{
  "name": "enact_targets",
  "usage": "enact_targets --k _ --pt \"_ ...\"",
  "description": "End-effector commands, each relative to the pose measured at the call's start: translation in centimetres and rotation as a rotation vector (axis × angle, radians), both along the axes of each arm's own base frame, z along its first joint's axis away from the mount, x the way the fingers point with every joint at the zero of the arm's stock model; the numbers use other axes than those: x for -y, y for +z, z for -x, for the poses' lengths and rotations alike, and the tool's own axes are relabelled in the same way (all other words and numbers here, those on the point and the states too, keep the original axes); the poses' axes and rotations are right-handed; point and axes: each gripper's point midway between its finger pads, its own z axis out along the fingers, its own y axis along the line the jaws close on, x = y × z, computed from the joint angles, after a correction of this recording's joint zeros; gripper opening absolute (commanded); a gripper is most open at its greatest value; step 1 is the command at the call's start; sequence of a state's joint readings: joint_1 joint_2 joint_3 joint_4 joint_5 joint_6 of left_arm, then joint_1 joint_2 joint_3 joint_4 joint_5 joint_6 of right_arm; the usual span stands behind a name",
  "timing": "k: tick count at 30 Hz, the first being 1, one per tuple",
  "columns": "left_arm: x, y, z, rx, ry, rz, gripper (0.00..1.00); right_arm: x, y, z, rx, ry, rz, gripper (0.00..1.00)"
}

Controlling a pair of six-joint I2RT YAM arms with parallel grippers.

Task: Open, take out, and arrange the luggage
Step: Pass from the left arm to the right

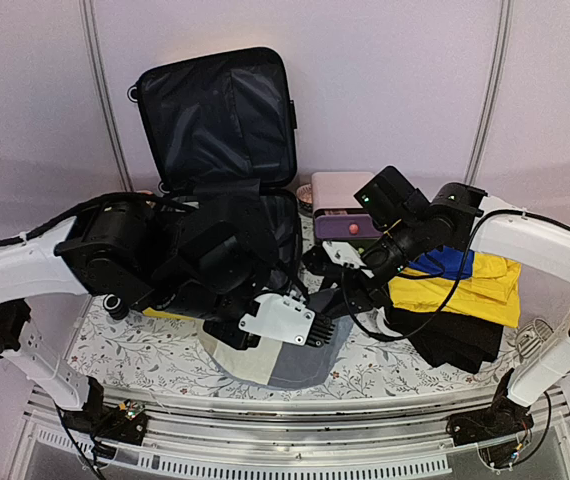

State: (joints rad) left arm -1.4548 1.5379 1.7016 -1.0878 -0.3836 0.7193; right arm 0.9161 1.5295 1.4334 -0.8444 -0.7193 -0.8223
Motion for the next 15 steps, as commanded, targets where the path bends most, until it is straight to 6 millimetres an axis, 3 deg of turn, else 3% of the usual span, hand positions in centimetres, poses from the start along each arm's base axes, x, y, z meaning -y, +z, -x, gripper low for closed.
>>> enact_targets --k 1,4,13,15 --pt "0.2 -0.2 -0.2 0.013 -0.030 -0.005 0.00 0.9 0.5 1.0 -0.017 0.021 0.009 0.10" --pt "0.2 -0.4 -1.0 -0.007 -0.010 0.012 0.00 1.7 1.3 0.8 -0.001 -0.040 0.008 0.03" --pt "2.3 0.8 -3.8 -0.133 -0.023 0.240 0.00 3.9 2.8 1.9 -0.152 -0.195 0.101 0.01" --pt "2.4 0.8 -4.7 -0.235 -0.005 0.299 0.07 4.2 2.9 1.9 -0.162 -0.217 0.130 0.01"
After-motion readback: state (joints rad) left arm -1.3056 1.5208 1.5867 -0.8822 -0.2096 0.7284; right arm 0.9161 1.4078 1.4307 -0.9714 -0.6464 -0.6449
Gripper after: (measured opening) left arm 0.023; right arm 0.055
